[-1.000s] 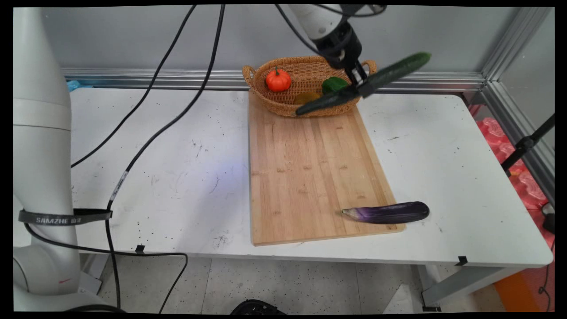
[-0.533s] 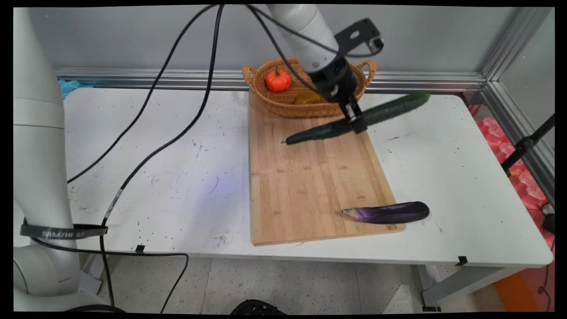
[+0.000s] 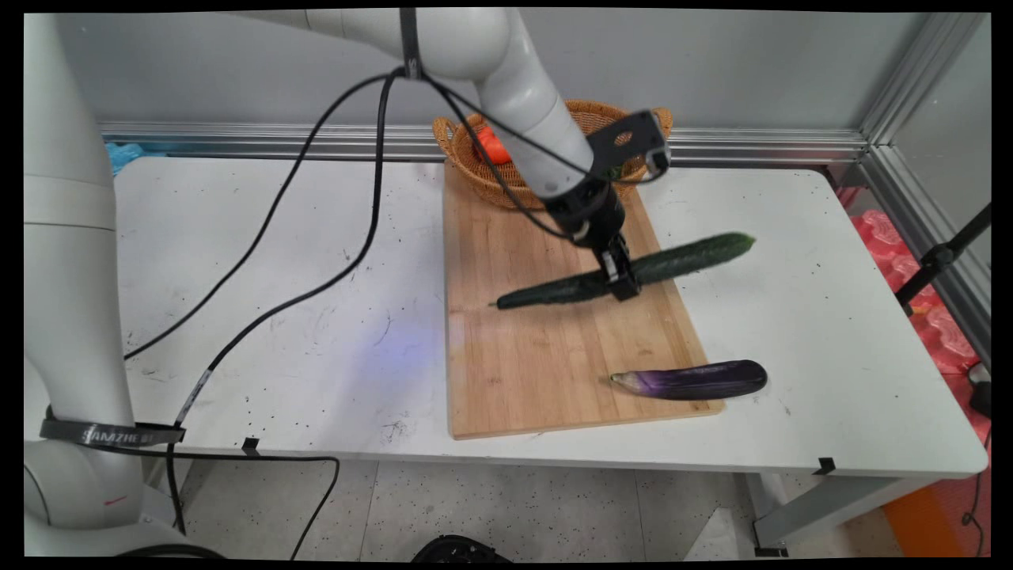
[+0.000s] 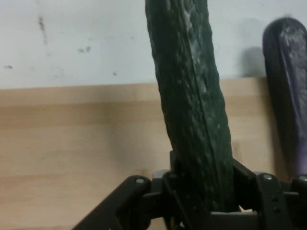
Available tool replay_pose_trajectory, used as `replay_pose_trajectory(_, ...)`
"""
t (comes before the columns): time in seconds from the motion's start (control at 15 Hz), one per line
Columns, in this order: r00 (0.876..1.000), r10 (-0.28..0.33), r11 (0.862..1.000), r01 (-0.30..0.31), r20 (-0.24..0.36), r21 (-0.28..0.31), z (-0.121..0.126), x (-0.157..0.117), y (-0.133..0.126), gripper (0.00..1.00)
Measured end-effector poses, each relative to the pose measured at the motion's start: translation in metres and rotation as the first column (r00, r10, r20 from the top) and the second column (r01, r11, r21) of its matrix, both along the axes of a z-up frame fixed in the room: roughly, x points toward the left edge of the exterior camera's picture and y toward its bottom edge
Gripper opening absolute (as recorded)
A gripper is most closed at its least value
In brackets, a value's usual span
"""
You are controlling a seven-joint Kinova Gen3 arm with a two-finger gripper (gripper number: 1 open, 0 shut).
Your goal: Place the picked object on the cutting board
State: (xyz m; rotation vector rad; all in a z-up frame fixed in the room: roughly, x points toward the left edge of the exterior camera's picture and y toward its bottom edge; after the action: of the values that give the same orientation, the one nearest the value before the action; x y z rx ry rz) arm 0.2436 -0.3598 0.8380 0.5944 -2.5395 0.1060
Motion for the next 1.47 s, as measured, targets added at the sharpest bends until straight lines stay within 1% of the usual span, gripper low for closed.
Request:
replay_pose_trajectory(0.27,1.0,0.004,1.0,-0.004,0.009,0.026,-0.025,-0.003,0.017,0.0)
replay_pose_trajectory(0.47,1.0,0.011,0.999,-0.012,0.015,0.038,-0.04,-0.004,0.025,0.0)
replay_pose_trajectory(0.73,1.0,0.017,0.999,-0.018,0.023,0.047,-0.055,-0.004,0.032,0.0)
replay_pose_trajectory(1.07,1.0,0.013,0.999,-0.014,0.022,0.049,-0.066,-0.004,0.038,0.0)
replay_pose_trajectory(1.13,1.0,0.012,0.999,-0.012,0.02,0.047,-0.067,-0.004,0.038,1.0)
replay_pose_trajectory(1.47,1.0,-0.001,1.0,0.001,0.015,0.029,-0.066,-0.003,0.038,1.0)
